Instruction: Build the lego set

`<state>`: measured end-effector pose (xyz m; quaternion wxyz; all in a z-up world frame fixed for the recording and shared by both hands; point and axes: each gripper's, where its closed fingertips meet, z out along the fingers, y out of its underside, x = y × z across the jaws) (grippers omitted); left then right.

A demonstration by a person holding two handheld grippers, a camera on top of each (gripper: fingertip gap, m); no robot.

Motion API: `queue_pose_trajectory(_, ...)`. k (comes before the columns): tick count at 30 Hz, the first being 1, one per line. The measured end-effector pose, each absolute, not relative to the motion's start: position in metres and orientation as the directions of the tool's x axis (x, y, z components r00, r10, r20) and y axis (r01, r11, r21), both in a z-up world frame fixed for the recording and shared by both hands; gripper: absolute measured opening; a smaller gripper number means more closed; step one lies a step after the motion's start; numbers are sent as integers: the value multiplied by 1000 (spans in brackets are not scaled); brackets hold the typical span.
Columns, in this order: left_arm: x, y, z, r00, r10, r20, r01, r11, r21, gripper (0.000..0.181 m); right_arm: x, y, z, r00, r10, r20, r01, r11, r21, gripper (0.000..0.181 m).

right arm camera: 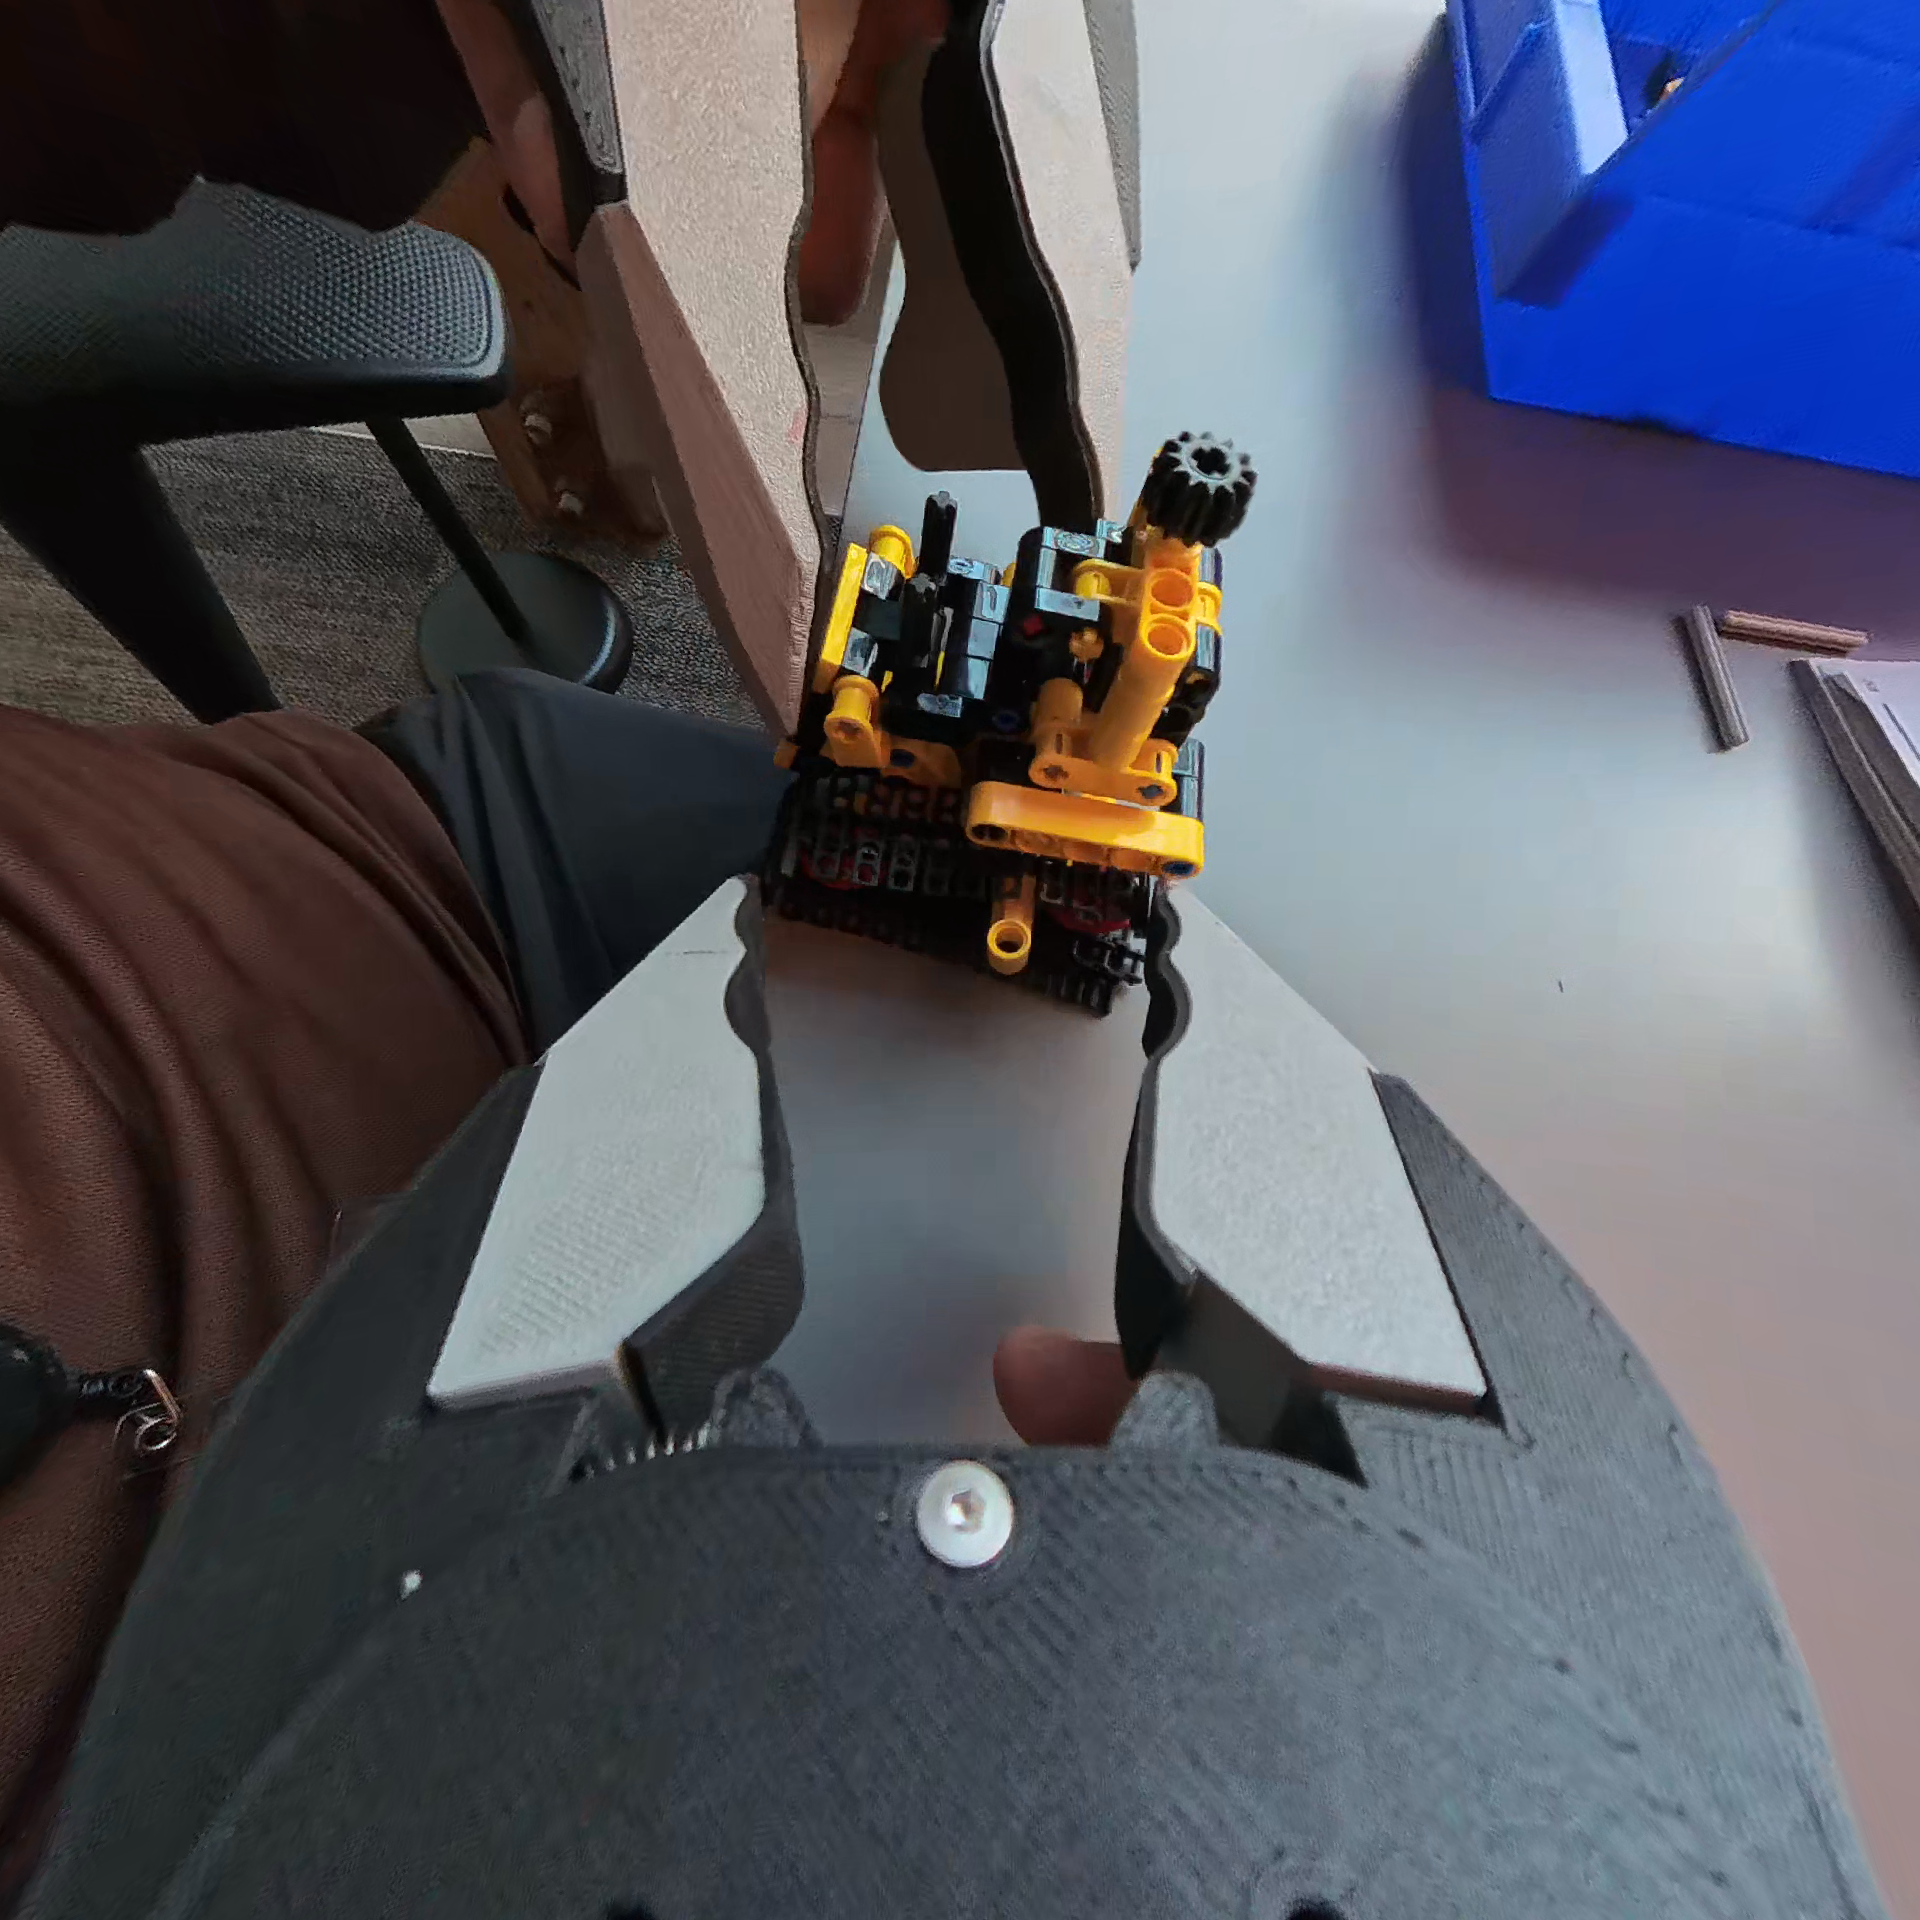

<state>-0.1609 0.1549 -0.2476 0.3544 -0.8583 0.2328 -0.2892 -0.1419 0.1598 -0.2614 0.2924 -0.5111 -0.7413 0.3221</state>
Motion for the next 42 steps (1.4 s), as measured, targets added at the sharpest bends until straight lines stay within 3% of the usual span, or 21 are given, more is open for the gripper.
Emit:
queue_pose_trajectory(16,-160,179,-249,488,-813,319,-467,-552,-691,62,-138,180,-260,-49,986,162,612,158,-775,66)
queue_pose_trajectory(29,-140,210,-251,141,-949,281,-651,-303,-696,62,-122,202,-261,323,920,221,637,-38,-770,65)
queue_pose_trajectory(42,-113,223,-254,-171,-949,263,-770,-38,-637,64,-100,210,-259,634,756,164,493,-232,-839,64)
